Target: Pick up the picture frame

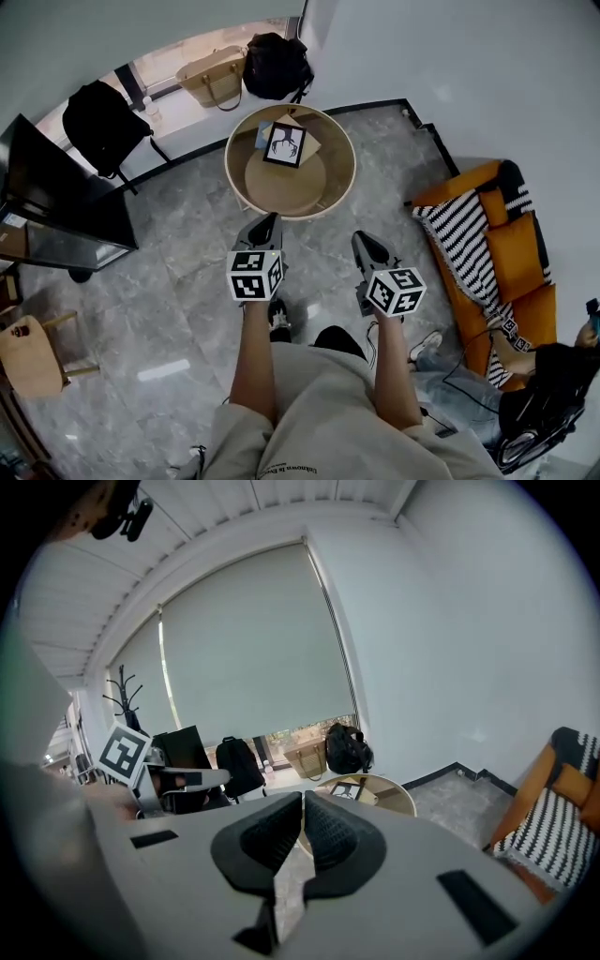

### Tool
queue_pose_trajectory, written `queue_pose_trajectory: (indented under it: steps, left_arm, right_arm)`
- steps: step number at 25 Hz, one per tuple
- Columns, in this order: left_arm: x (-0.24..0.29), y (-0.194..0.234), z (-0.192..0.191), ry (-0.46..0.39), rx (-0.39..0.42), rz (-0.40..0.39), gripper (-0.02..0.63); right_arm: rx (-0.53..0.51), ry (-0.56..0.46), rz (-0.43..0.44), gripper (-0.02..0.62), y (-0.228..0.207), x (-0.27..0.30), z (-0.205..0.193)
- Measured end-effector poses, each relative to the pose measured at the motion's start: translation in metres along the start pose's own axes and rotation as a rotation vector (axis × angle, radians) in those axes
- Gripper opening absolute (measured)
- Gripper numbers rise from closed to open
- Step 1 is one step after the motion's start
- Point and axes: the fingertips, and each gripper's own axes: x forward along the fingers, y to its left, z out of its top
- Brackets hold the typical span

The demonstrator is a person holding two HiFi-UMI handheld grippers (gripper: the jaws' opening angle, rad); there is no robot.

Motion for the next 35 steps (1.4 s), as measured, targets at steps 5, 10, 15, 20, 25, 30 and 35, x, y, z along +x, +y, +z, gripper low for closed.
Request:
queue_pose_trajectory:
  steps: [5,10,15,20,25,30,35]
  left_arm:
    - [0.01,0.022,-0.006,0.009,-0.038,0.025,0.021]
    - [0.023,0.02,0.002,0.011,-0.007,0.03,0.021]
    - [0.037,0.049,0.028,-0.032,-0.009,0.093,0.021]
    - [0.078,0.063,0.042,-0.007,-0.03,0.128,0.021]
    - [0.126,0.074,0.05,0.062,-0.056,0.167,0.021]
    - [0.171,0.073,0.056,0.032,-0.189,0.175,0.021]
    - [0.22,0.064,0.032,0.066,-0.297,0.183,0.021]
  right_arm:
    - [0.035,-0.03,0.032,0.035,-0.01,-0.01,-0.005]
    - [0.063,-0.048,0.081,0.035,-0.03,0.0,0.007]
    - [-0.026,0.007,0.221,0.034,-0.023,0.046,0.02]
    - [0.017,0.016,0.338,0.034,-0.037,0.104,0.058]
    - [0.001,0.082,0.432,0.034,-0.067,0.17,0.094]
    - [-0.105,0.189,0.543,0.034,-0.093,0.218,0.106]
    - [-0.113,0.254,0.596,0.034,-0.129,0.261,0.105]
